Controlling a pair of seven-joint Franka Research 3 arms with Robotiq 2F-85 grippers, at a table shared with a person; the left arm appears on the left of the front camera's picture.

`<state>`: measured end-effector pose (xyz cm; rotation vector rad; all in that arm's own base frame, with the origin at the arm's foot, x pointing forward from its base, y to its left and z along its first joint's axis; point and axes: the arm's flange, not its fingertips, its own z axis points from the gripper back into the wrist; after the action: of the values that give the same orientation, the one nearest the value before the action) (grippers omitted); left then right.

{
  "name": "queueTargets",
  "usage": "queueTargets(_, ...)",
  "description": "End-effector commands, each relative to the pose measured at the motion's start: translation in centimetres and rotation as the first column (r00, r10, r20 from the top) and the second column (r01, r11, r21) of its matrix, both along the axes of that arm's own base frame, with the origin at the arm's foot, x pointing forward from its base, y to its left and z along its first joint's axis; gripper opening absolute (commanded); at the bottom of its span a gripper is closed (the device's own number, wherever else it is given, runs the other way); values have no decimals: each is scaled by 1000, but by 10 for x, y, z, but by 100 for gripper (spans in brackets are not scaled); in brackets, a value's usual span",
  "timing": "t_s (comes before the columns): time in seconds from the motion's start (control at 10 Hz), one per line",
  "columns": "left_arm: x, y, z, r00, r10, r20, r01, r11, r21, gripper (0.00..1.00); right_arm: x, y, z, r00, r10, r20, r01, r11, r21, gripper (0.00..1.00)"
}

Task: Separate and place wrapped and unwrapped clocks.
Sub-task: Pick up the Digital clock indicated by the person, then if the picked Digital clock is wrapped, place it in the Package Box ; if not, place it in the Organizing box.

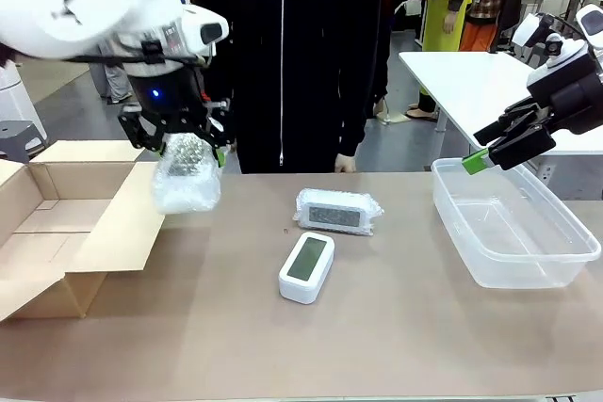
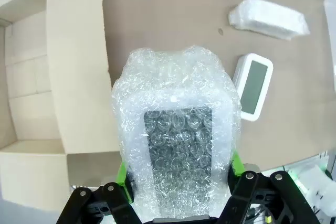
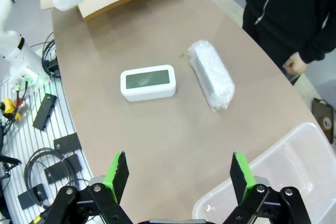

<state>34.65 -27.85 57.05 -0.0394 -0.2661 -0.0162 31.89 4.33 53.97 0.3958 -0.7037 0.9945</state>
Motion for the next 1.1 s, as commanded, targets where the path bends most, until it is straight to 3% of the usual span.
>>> queueTargets(0.0, 8, 1, 1, 999, -51, -15, 50, 999, -12, 40, 3, 0, -2, 1000, 21, 2, -21, 999, 24, 100)
queueTargets(0.1, 21, -2, -13, 997, -43, -64, 41, 999, -30, 40, 3, 0, -2, 1000, 21, 2, -21, 999, 24, 100)
queueTargets(0.2, -4, 1, 8, 1000, -24, 3, 24, 1000, 1, 40, 3, 0, -2, 1000, 21, 2, -21, 999, 24, 100)
queueTargets(1.0, -4, 1, 8, 1000, -24, 3, 24, 1000, 1, 40, 3, 0, -2, 1000, 21, 2, -21, 999, 24, 100)
